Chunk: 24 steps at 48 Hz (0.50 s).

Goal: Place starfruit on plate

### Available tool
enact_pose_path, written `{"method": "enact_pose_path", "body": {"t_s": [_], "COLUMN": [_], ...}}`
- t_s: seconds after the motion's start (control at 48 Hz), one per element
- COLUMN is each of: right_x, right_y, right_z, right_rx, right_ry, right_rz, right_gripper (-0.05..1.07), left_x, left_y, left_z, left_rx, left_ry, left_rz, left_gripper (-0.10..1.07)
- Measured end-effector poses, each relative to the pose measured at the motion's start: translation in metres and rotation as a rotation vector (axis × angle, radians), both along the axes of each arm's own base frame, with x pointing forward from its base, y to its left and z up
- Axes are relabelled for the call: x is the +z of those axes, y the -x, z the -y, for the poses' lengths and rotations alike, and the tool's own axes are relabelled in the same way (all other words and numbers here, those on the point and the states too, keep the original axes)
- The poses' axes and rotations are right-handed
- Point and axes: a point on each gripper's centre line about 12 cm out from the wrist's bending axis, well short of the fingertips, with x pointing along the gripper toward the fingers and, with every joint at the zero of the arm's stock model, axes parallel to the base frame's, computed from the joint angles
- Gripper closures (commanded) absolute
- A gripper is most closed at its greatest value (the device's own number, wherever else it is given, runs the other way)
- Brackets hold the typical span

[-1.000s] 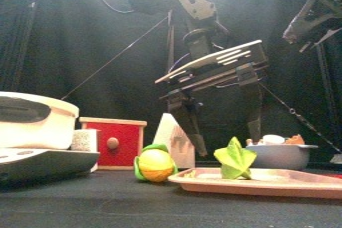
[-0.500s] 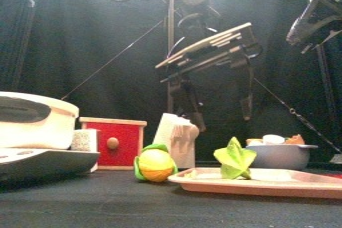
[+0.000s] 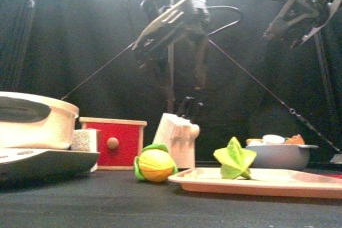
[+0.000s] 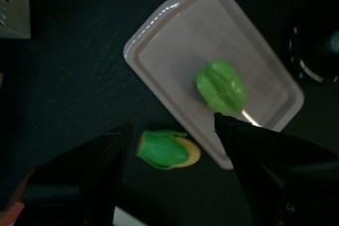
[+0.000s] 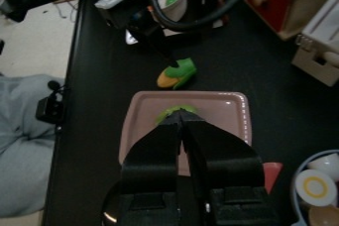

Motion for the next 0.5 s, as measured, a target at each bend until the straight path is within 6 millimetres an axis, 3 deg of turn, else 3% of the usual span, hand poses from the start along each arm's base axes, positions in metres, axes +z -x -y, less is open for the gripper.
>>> {"method": "enact_pose_path", "body": {"t_s": [0.271,0.5], "right_x": [-0.003,-0.012], "right_y": [0.000,-0.006], "right_z": [0.029,0.048], "right_rx": [-0.126,-0.209], "right_ry": [-0.001,-0.023], "right_rz": [-0.012,-0.040], "right_gripper": [0.99,0.99], "left_x": [0.018,0.022], "left_y": [0.030,0.069], "left_z": [-0.040,-0.069], "left_rx": [-0.126,-0.176], "left_ry": [-0.061,-0.094], "left_rz": [0.173,0.304], "left_gripper": [0.00,0.00]}}
